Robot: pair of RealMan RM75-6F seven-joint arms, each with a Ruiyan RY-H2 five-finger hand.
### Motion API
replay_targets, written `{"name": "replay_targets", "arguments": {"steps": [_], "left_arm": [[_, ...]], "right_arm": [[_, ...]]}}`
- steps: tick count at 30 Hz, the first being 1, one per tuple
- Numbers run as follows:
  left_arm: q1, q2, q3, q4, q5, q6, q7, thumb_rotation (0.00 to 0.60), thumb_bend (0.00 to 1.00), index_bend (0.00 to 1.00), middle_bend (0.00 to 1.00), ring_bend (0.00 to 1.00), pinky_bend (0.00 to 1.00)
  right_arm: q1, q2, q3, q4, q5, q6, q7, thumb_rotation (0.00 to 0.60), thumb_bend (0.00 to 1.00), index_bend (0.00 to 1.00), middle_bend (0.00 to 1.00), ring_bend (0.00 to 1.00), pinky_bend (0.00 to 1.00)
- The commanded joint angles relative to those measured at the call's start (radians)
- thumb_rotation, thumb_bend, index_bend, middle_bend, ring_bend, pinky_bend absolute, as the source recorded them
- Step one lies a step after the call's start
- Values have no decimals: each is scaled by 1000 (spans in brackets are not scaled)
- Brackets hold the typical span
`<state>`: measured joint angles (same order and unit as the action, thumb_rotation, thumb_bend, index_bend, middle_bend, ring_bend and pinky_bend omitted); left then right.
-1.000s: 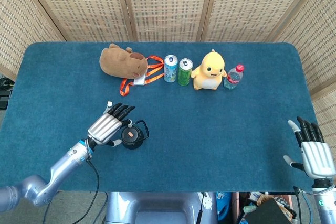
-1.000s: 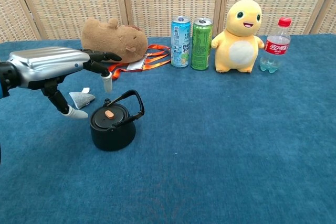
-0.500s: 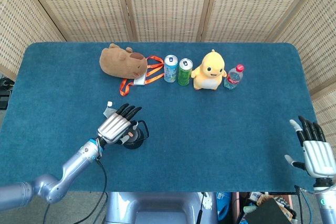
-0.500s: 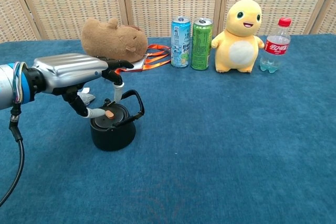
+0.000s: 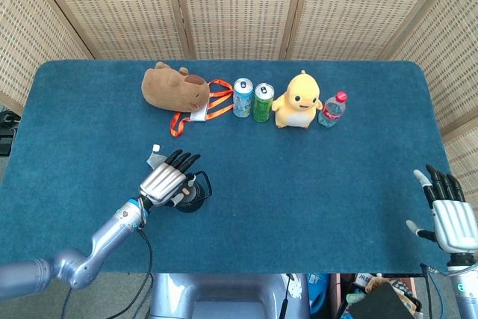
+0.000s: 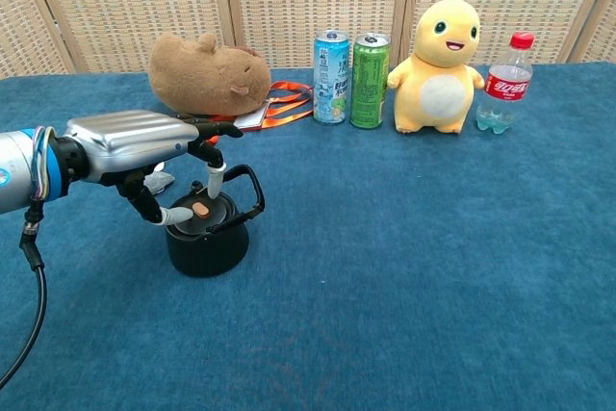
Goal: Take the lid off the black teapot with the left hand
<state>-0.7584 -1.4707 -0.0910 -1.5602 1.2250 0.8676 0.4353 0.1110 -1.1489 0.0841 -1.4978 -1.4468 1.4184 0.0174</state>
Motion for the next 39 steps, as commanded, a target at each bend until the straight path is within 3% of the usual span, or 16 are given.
{"name": "replay_targets", "arguments": {"steps": [1,10,16,23,33,39], "left_arm": [[-2,-2,2,4,-2,0,-1,600,380,436,0,0,0],[-11,-11,14,15,-20,-10,2,600,407,458,0,0,0],[-12,-16,16,17,-26,1,6,600,440,593,0,0,0],[-11,-11,13,7,-24,19,1,600,458,639,0,0,0],[8,99,-24,-72,-10,71,-68,600,459,639,0,0,0],[46,145,7,-11,-15,60,-140,600,458,639,0,0,0]], "right_arm": [[1,0,0,0,1,-1,0,600,0,0,0,0,0],[1,0,1,2,4,-3,1,600,0,0,0,0,0],[1,1,1,2,4,-3,3,600,0,0,0,0,0],[1,1,1,2,4,-3,3,600,0,0,0,0,0],[2,-1,-3,1,0,-4,-3,600,0,0,0,0,0],[3,-4,-5,-4,-4,-4,-10,600,0,0,0,0,0]]}}
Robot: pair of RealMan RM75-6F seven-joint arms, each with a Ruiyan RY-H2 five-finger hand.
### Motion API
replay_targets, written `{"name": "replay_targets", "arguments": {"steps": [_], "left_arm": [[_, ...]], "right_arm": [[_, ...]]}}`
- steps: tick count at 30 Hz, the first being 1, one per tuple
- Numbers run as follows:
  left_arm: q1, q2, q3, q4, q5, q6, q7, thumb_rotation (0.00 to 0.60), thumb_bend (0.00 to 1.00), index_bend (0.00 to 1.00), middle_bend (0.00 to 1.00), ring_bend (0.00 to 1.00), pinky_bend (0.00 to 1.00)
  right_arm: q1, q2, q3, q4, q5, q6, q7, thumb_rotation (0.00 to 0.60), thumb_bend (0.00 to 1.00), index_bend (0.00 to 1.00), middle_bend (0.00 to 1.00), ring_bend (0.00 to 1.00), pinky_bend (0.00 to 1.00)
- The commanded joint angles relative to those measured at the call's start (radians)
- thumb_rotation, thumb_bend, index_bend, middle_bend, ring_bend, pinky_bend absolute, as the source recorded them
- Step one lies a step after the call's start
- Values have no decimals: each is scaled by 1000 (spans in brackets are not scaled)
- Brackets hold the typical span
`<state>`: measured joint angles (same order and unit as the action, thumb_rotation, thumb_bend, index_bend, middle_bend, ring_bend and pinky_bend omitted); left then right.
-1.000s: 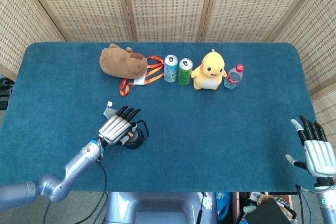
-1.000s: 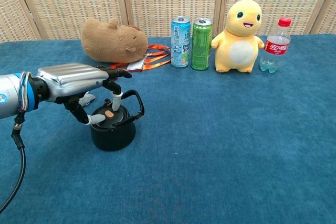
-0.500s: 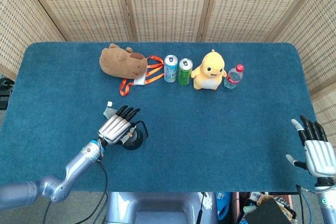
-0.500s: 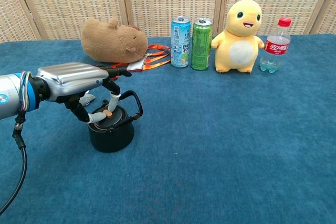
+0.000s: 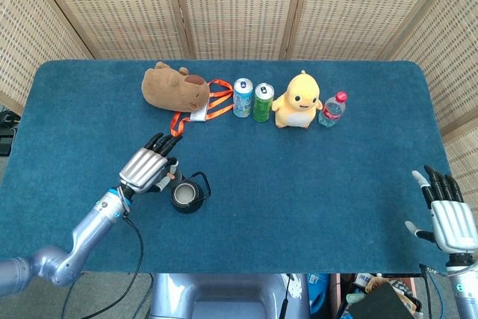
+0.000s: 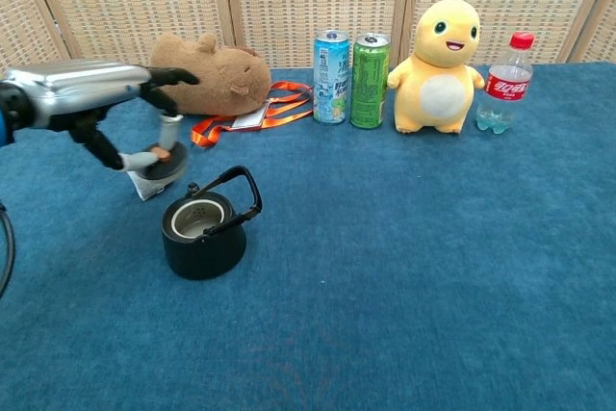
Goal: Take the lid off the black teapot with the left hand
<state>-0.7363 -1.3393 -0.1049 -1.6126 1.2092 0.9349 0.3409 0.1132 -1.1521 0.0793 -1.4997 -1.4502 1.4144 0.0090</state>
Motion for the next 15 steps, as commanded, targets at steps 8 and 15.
{"name": "replay_targets", "arguments": {"steps": [8,15], "left_arm": [[75,-63,87,233,86,-26,-226,600,459,639,0,0,0],[86,-79,97,248,85,-52,-251,600,353,86,0,0,0]], "right_arm": [[2,-5,-4,-3,0,-5,-17,600,0,0,0,0,0],[3,-9,-1,-1,6,-8,-25,600,0,0,0,0,0]]}}
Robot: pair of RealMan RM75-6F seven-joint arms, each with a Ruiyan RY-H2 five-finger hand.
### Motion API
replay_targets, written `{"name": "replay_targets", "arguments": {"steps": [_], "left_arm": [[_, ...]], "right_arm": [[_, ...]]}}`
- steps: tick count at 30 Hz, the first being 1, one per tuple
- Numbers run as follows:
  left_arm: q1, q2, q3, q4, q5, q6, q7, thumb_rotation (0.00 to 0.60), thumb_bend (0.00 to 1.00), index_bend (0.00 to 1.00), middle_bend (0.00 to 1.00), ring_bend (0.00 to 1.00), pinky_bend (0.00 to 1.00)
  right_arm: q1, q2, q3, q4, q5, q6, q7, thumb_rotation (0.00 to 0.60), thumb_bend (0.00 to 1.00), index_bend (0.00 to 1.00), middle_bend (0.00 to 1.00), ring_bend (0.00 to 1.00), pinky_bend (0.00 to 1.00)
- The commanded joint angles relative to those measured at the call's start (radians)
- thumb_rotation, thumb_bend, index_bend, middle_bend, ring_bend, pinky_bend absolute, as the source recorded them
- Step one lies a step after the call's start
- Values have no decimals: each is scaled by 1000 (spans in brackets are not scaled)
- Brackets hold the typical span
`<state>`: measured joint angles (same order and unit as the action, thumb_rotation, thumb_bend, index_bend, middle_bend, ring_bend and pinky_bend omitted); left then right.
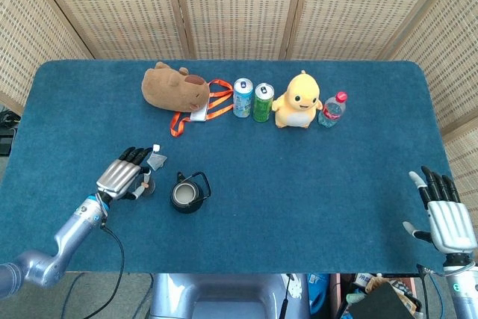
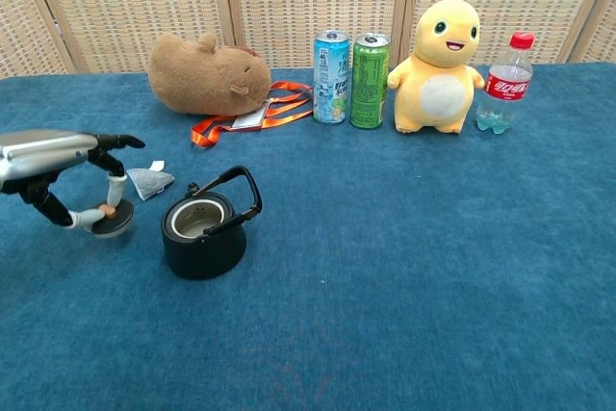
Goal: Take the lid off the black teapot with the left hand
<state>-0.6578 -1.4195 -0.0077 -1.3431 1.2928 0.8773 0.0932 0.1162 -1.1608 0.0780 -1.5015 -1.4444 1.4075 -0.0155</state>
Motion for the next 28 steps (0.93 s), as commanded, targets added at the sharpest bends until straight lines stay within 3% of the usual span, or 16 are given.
{"name": "replay_targets", "arguments": {"steps": [1,7,13,20,28], "left_arm": [[10,5,-2,-31,5,11,-10,600,292,14,0,0,0],[50,116,-23,-175,63,129,-46,600,220,0,0,0,0],[162,268,-38,-310,88,332,-47,600,205,0,0,0,0],[336,254,-28,-316,39,578,31,600,195,0,0,0,0],[396,221,-6,-233,58,588,-44,600,193,0,0,0,0]], "right_arm": [[1,-1,0,1,1,-2,-1,600,0,0,0,0,0],[0,1,-2,-2,-4,0,2,600,0,0,0,0,0],[-5,8,-3,-8,-13,13,13,600,0,0,0,0,0],[-7,12,-4,-10,-18,19,20,600,0,0,0,0,0],[-11,13,-7,-8,-23,24,22,600,0,0,0,0,0]]}}
